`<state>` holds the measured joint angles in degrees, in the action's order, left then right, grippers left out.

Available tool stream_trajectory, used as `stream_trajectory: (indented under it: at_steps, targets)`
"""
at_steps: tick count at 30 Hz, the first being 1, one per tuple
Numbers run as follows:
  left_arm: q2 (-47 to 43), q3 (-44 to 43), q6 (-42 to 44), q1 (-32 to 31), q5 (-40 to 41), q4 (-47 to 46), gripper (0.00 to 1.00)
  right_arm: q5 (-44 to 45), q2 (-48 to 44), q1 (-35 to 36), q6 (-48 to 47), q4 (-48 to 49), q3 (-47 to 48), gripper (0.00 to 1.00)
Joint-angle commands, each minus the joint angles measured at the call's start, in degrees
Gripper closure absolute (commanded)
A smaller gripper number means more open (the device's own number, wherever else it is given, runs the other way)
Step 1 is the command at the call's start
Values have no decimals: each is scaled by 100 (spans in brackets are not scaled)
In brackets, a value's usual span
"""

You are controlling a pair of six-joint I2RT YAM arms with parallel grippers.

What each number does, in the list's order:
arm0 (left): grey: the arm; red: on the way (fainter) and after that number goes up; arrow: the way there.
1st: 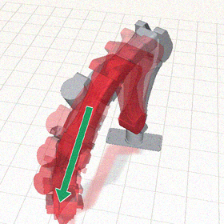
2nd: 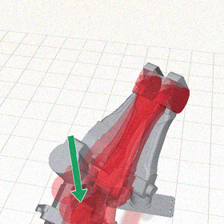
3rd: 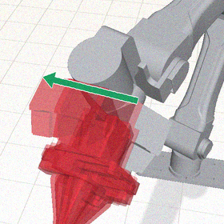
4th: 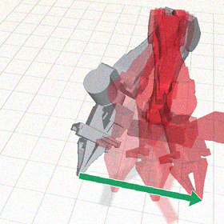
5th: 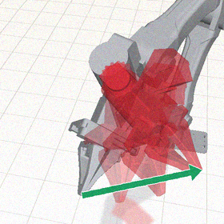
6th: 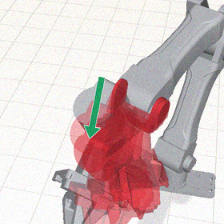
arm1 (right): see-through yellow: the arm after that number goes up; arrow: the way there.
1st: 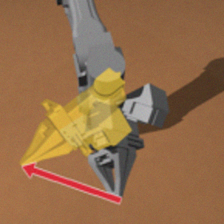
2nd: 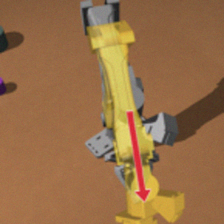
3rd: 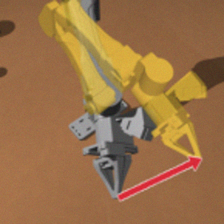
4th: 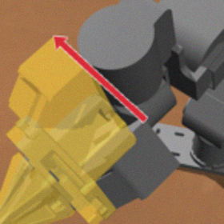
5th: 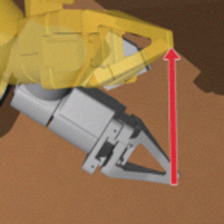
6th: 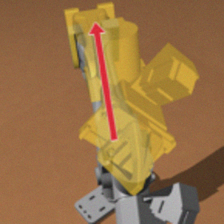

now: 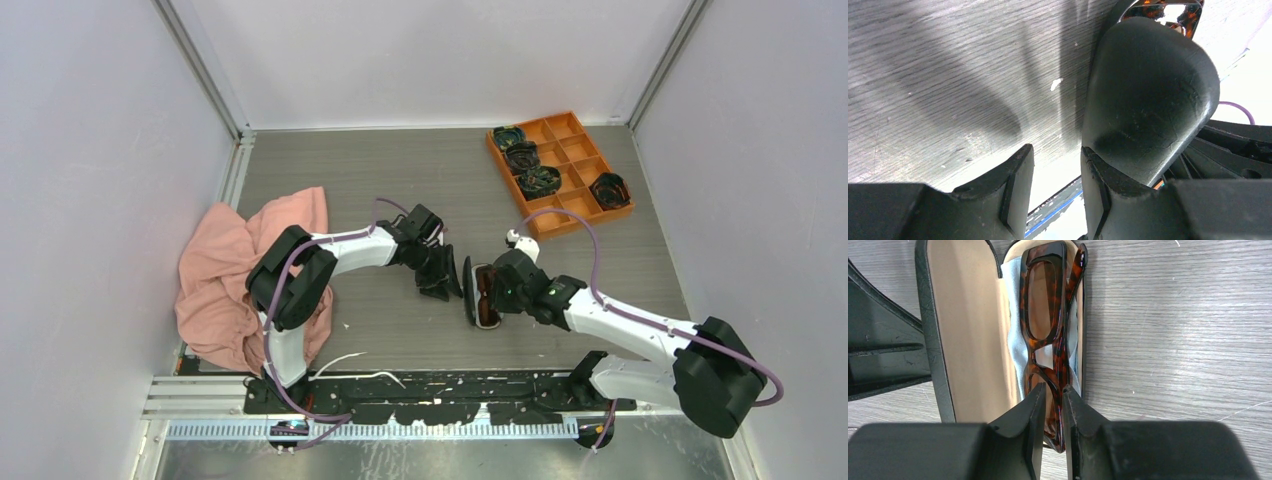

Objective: Organize the sunglasses
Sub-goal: Place the sunglasses in the sunglasses case.

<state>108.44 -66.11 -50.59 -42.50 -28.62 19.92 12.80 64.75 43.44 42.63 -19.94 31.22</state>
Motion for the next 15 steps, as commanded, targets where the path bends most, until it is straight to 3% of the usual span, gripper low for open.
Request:
stream_trajectory:
  at_steps: [1,15]
  targets:
    - [-41,-122,-12,-21,-149,-162,59,137,-162,16,77,143,-44,77]
    - [-25,-87,-38,-28,-181,-211,59,-43,-323,-23,99,539,-353,95]
